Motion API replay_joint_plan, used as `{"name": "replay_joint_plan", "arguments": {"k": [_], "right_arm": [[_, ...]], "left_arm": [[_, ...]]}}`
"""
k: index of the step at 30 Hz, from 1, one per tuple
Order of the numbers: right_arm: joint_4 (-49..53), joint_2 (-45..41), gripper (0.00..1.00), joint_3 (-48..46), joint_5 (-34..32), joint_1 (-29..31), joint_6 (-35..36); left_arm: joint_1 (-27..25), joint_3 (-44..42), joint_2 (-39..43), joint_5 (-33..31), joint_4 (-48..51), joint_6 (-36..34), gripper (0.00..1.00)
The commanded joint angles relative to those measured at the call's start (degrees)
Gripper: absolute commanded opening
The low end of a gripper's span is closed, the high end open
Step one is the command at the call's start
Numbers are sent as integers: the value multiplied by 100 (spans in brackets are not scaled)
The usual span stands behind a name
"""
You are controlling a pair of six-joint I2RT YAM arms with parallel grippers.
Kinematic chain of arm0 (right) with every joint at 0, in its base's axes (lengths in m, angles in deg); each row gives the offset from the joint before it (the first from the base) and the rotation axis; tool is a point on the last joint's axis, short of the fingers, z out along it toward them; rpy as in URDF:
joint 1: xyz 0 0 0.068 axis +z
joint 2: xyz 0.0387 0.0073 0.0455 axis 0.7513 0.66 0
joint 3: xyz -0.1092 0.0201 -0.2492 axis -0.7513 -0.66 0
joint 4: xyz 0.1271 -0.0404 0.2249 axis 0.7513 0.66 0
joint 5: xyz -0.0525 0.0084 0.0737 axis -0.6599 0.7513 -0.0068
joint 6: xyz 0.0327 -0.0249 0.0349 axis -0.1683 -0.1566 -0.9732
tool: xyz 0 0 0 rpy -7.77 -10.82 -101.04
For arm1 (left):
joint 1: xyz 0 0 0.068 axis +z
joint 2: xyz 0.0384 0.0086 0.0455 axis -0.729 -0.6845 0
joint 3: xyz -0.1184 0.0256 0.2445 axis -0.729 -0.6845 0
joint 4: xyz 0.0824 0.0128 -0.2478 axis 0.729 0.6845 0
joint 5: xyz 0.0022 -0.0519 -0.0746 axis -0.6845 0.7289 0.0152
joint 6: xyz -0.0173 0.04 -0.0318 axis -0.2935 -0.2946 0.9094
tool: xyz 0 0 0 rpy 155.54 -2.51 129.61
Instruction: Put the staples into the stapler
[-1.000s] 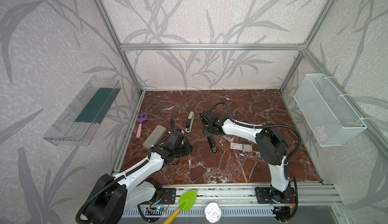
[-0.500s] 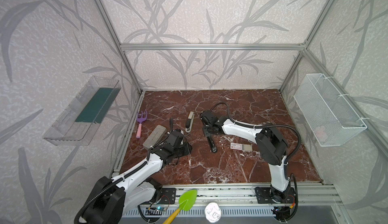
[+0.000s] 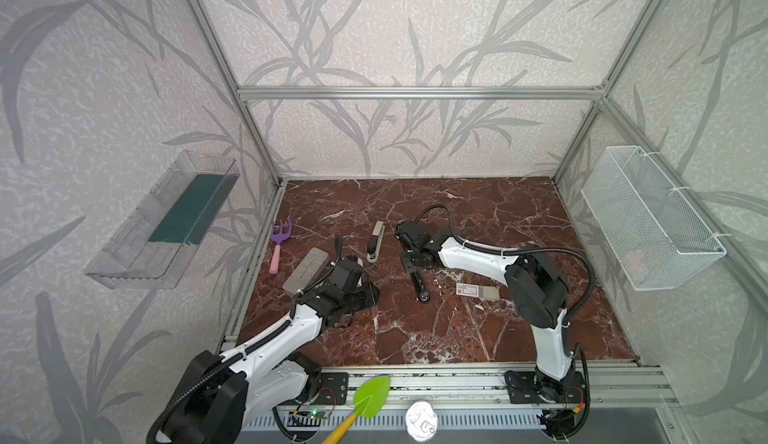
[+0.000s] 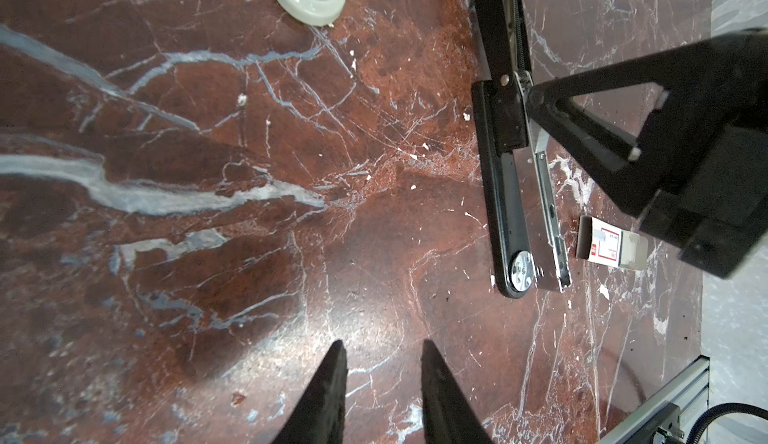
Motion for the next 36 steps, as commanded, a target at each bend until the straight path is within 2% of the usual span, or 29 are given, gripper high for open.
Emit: {"name": "replay_joint_plan", "arguments": {"k": [1, 15, 21, 25, 32, 36], "right_arm": [[179, -88, 24, -78, -40, 72, -53], [174, -404, 30, -192, -134, 84, -80], [56, -469, 30, -49, -234, 57, 146], [92, -265, 31, 231, 59, -12, 284], [315, 168, 41, 722, 370, -88, 368], [384, 305, 44, 842, 414, -152, 351]], "left_arm": [[21, -21, 96, -41, 51, 31, 32], [30, -3, 105, -39, 33, 35, 32], [37, -1, 138, -34, 33, 55, 32], [30, -12, 191, -39, 42, 78, 32], [30, -39, 254, -58, 86, 97, 32], [37, -52, 289, -64, 104, 106, 32]]}}
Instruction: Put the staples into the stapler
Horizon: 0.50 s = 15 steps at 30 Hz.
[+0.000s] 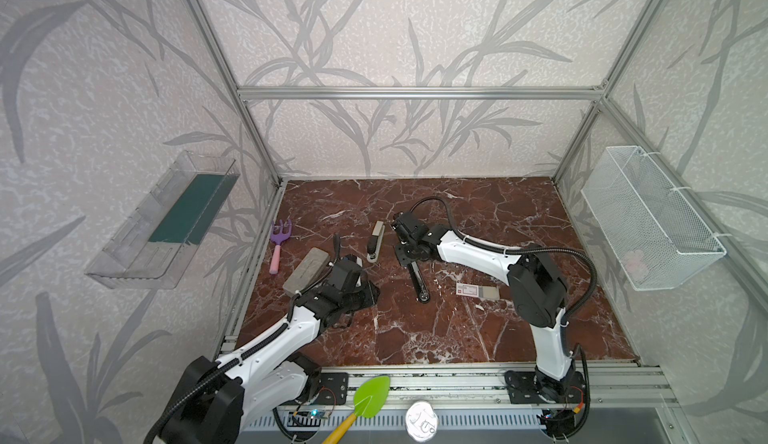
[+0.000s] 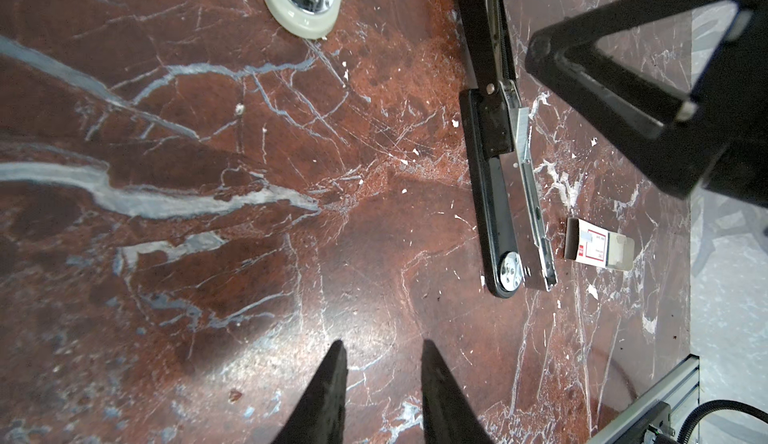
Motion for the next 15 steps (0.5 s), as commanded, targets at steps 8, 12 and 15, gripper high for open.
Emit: {"name": "replay_joint_plan", "arguments": {"k": [8, 12, 15], "right_arm": [[278, 294, 43, 136, 242, -112, -16], [277, 251, 42, 36, 300, -109, -94], [251, 173, 41, -81, 329, -98, -145]], "left_arm": [[32, -90, 118, 267, -205, 42, 36], [41, -113, 174, 384, -349, 33, 37], [41, -108, 155, 348, -295, 23, 37]]}}
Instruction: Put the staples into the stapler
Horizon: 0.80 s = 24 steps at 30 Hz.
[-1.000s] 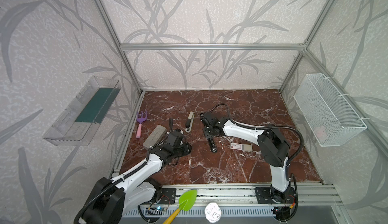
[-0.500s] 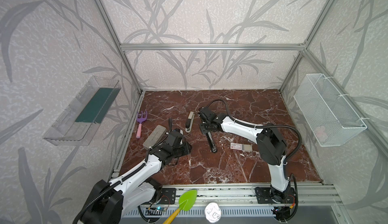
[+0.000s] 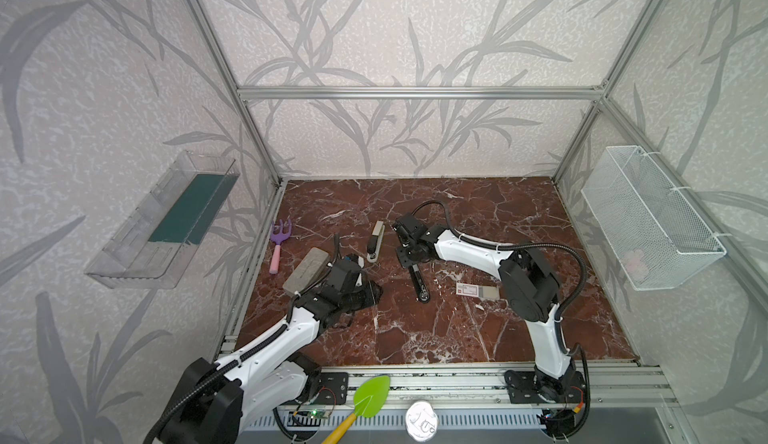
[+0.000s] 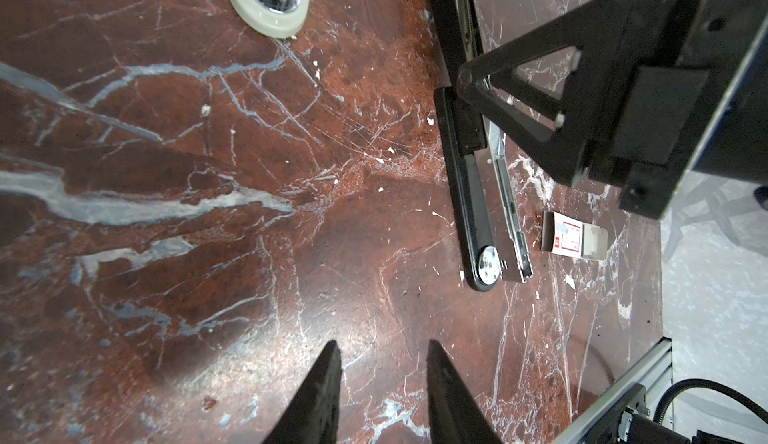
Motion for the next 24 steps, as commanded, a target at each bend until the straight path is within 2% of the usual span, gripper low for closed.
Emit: {"name": "replay_joint_plan", "arguments": {"k": [1, 24], "right_arm": [[108, -136, 41, -131, 85, -10, -105], [24, -684, 38, -956, 208, 145, -285]], "left_arm": [[40, -56, 81, 40, -86, 29, 37], [41, -100, 20, -21, -86, 81, 36]]}}
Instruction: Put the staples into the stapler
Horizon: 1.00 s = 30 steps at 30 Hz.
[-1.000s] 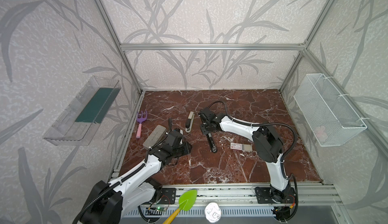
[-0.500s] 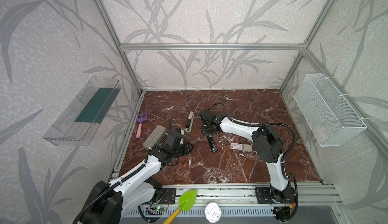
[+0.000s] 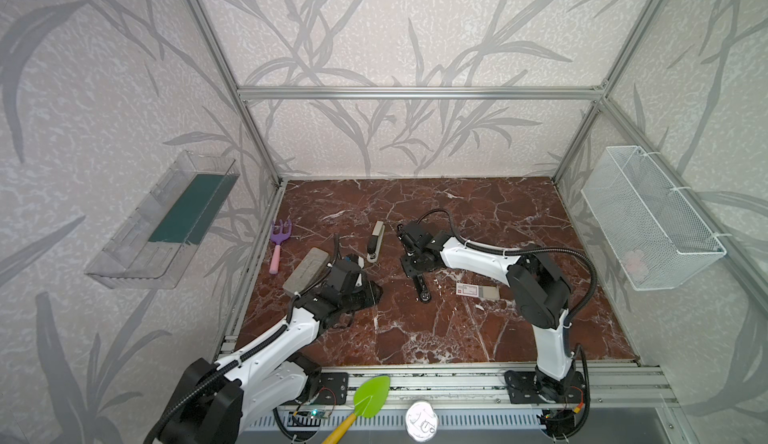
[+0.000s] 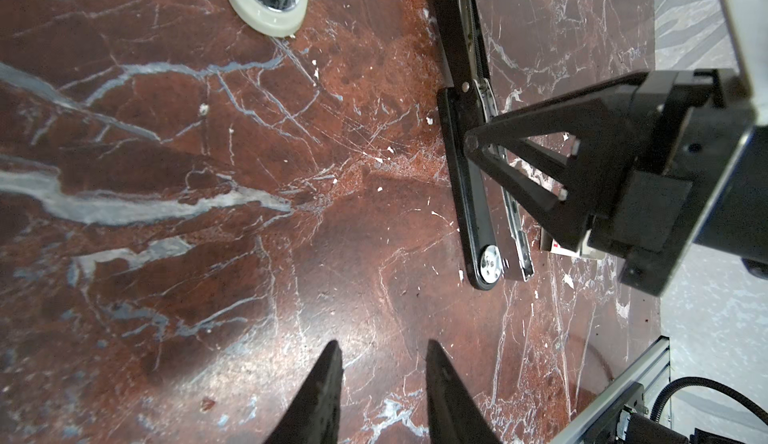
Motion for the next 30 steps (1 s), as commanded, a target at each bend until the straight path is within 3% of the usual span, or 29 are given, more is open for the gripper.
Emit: {"name": "replay_joint_plan", "arguments": {"k": [1, 21, 30], "right_arm": [[150, -212, 38, -166, 56, 58, -83], [281, -1141, 38, -862, -104, 277, -280], [136, -1487, 45, -1097, -180, 78, -139]], "left_arm": [[30, -74, 19, -31, -55, 77, 36], [39, 43, -41, -151, 7, 51, 37], [200, 594, -281, -334, 206, -120, 46]]}}
